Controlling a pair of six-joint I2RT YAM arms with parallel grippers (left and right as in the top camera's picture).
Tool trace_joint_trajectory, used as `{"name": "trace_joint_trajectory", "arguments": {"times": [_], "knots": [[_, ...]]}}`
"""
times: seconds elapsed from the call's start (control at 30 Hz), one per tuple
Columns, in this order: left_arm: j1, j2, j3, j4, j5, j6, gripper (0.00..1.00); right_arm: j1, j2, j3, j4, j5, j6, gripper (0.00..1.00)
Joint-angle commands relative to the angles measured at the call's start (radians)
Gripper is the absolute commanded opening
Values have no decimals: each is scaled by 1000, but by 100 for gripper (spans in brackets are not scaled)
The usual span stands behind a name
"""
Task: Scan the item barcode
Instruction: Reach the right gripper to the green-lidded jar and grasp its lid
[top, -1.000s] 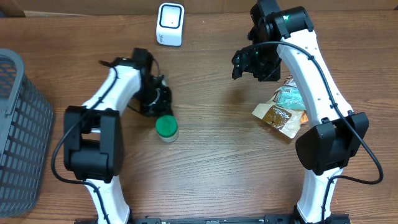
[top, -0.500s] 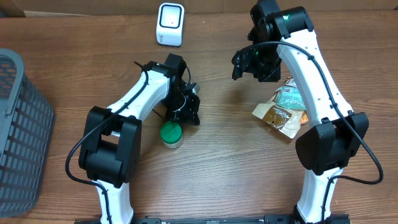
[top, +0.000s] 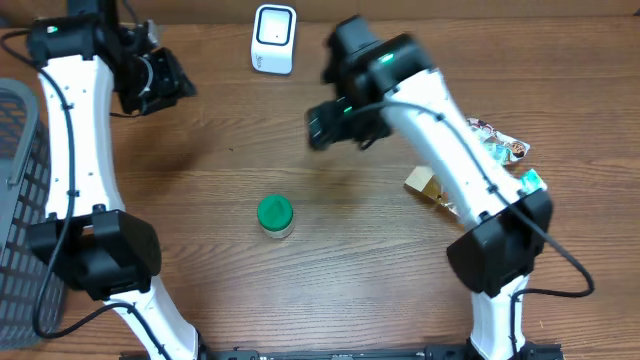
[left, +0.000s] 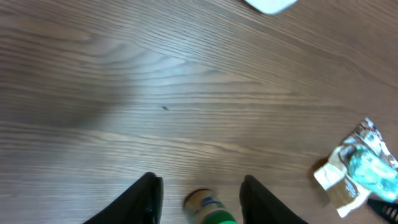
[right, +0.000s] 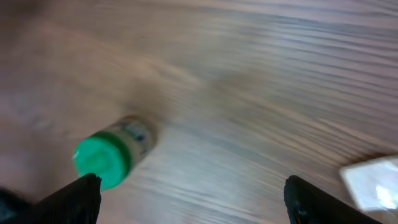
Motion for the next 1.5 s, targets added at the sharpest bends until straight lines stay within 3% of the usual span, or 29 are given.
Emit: {"name": "trace_joint_trajectory", "arguments": {"times": [0.0,0.13,0.37,0.67,0.87,0.93,1.0,1.03,1.2,1.3,1.4,1.47], "knots": [[57,-5,4,-4,-45,9,64,131,-12,-42,58,39,-63,93],[70,-5,2,-12,-111,8,99,231,-12,-146,160,66,1,95],[68,-5,2,-18,-136,8,100,280,-12,-287,303,66,-5,95],[67,-5,2,-23,-137,8,100,321,-11,-384,408,67,-355,94],[67,-5,1,-24,-146,9,100,329,-11,-439,462,135,-390,93],[67,-5,1,-24,-156,8,99,328,-11,-439,466,136,-387,87],[67,-5,1,-24,-179,8,100,328,-11,-439,469,126,-383,68],[67,-5,1,-24,-182,8,100,328,-11,-439,470,124,-379,65],[67,-5,1,-17,-182,8,100,327,-11,-439,478,133,-268,60],[67,-5,1,-17,-182,8,100,315,-12,-436,492,256,16,59],[67,-5,1,-17,-182,8,100,285,-12,-436,468,441,403,60],[67,-5,1,-17,-182,8,100,261,-12,-436,475,472,488,60]]}}
